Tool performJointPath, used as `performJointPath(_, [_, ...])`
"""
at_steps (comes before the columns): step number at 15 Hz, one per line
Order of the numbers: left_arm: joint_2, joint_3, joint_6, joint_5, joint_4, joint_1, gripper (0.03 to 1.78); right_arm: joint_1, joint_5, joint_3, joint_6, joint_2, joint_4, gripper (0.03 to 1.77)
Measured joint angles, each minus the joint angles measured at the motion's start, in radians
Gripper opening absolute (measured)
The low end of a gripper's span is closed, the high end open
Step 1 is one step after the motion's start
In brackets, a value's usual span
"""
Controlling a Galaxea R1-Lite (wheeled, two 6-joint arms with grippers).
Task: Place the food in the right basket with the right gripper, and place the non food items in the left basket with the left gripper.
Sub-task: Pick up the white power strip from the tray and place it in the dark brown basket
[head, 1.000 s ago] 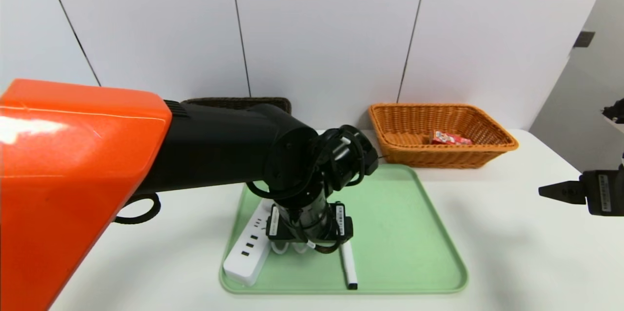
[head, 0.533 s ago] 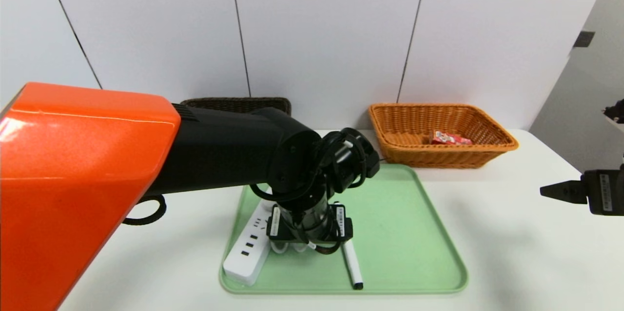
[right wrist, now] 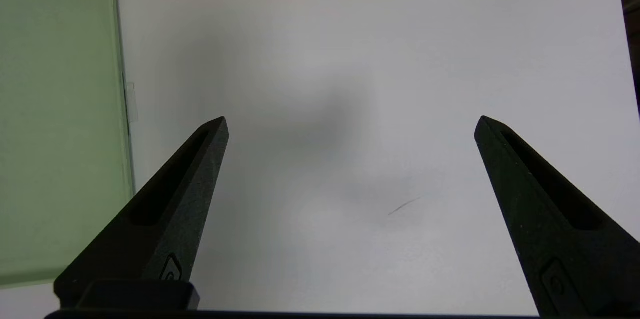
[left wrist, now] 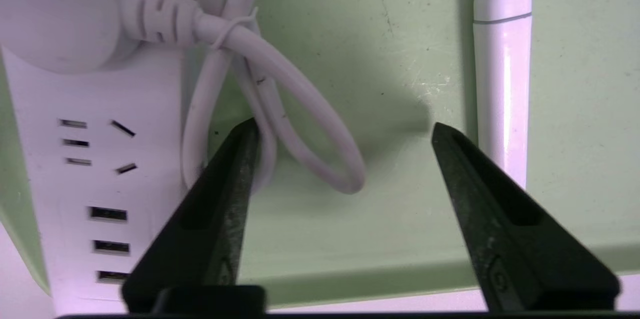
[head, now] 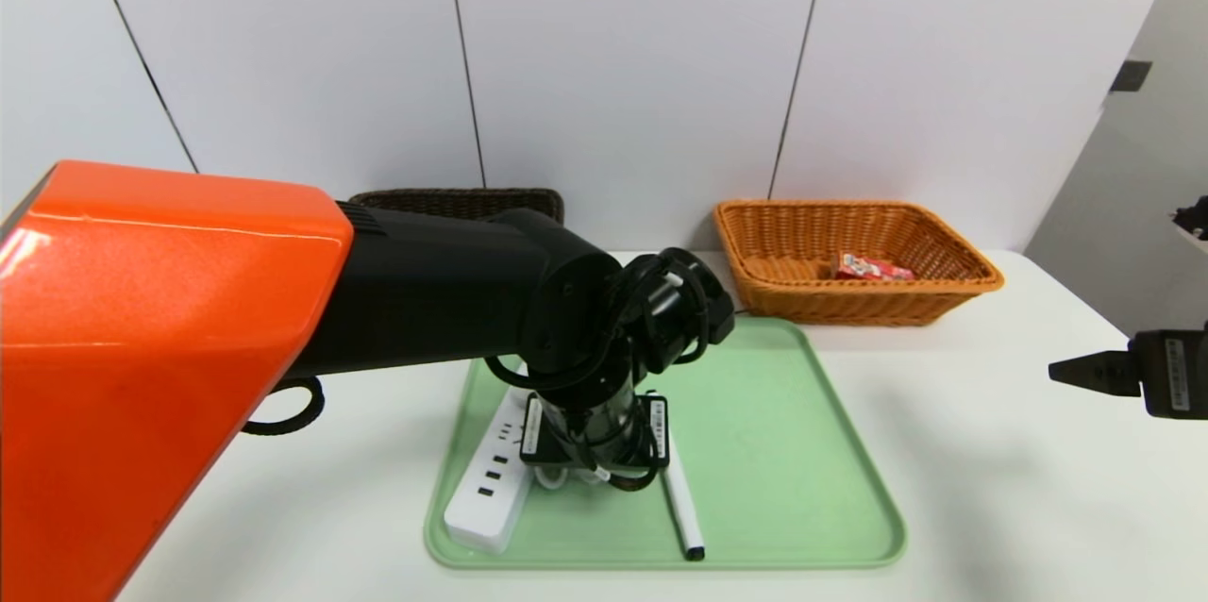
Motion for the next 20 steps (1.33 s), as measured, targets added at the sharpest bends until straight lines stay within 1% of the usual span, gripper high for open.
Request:
performJointPath(4, [-0.003, 0.0, 0.0, -0.001, 0.002, 0.0, 0.71, -0.005, 0.0, 0.004, -0.011, -0.006, 0.001, 1.7])
performJointPath(5, [-0.006, 0.0, 0.0, -0.001, 0.003, -0.001, 0.25, -0.006, 0.0, 0.005, -0.012, -0.008, 0.002, 1.7])
performJointPath(6, [-0.007, 0.0, 0.0, 0.0, 0.006, -0.001, 0.08, -0.007, 0.001, 0.006, -0.013, -0.01, 0.002, 1.7])
performJointPath(12, [-0.022, 0.005, -0.009, -0.001, 0.009, -0.004, 0.08, -0.008, 0.001, 0.008, -0.015, -0.025, 0.007, 1.7])
performJointPath(20, [-0.09, 0.001, -0.001, -0.001, 0.009, -0.028, 0.08, -0.008, 0.001, 0.028, -0.024, -0.056, 0.008, 1.7])
